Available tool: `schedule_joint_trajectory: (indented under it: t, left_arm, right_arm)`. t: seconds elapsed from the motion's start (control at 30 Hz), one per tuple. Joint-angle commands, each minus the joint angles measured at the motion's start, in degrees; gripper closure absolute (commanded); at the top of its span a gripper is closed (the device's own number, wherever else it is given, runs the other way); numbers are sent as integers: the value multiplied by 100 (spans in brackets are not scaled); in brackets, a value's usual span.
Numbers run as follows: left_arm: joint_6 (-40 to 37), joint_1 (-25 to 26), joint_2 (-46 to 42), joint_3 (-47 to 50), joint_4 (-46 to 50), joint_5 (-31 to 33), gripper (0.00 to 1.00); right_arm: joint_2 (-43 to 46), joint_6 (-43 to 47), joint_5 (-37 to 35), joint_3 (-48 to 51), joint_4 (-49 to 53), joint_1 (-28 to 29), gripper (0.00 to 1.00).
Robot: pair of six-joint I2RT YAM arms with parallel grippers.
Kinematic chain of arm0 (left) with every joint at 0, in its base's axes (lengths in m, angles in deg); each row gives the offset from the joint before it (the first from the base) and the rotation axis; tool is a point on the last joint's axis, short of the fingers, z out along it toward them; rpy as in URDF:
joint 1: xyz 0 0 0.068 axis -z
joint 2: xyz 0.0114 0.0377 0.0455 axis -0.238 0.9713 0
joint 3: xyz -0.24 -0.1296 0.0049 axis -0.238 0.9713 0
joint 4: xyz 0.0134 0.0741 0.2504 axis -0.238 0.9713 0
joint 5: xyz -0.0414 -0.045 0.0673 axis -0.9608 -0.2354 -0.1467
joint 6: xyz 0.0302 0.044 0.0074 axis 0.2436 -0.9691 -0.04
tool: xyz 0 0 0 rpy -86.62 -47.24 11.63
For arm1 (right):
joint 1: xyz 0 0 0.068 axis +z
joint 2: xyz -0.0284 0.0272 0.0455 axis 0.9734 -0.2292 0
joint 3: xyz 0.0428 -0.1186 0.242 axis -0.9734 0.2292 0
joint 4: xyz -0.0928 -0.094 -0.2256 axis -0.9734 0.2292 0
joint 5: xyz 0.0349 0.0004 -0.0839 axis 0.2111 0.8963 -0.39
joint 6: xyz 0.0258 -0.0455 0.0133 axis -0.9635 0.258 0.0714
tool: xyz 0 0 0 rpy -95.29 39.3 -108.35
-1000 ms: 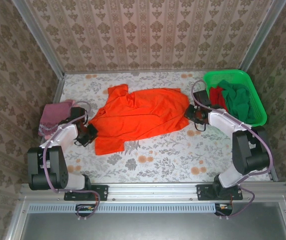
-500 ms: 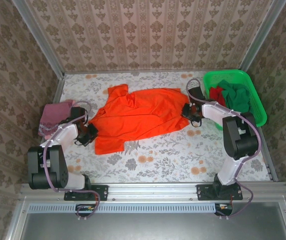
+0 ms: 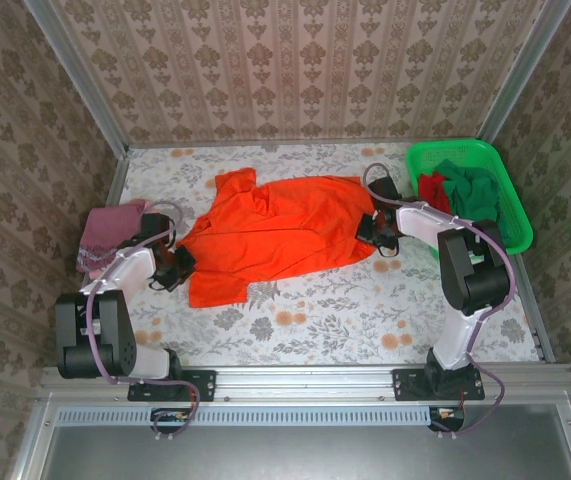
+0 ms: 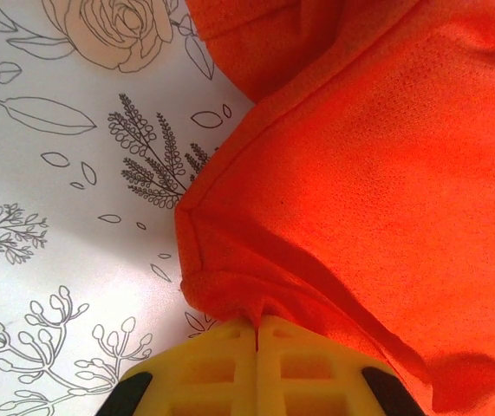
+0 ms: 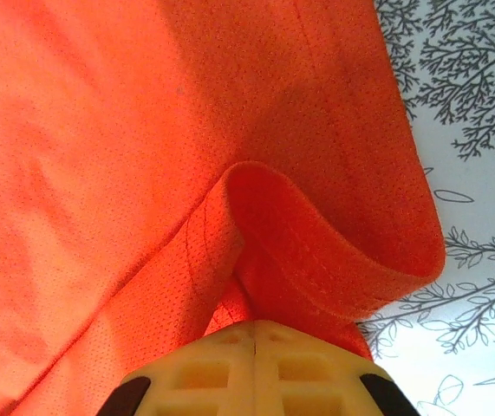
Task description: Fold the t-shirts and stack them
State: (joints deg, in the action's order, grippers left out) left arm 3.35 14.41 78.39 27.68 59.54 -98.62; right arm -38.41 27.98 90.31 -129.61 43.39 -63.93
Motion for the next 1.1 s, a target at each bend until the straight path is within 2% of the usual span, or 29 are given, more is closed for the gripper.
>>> schedule_joint_trajectory:
  t: [0.0,0.53,0.7,0.77,0.87,0.9,1.0,1.07]
  left_arm:
    - [-103,-64,36,84,-15,-84,100]
    - [-253,-223,-188,169,198,-162,100]
    - [-275,-249,-338,340,244,-213,100]
    - [-289,-249,-321,374,260,-257,100]
    - [-321,-256,-324,396,286,-303,100]
    - [-334,-249,-340,396,304,-310,100]
    - [-365,-251,-389,405,331,-321,100]
    - [-384,-257,-364,405,323,-352,100]
  right_arm:
    - [422,147,4,116,307,8,100]
    - [2672,-36,-619,1810,828,-93,100]
    - [2712,-167,-738,2158,713,-178,100]
    - [2636,-197,-763,2142,621,-183,88]
    - [2856,-378,-938,2164,581,-193,51]
    - [2992,-475,-995,2224,561,-197,45]
    - [3404,-927,-919,2559,494,-235,41]
    - [3499,-1183,-480,2802,160,-249,43]
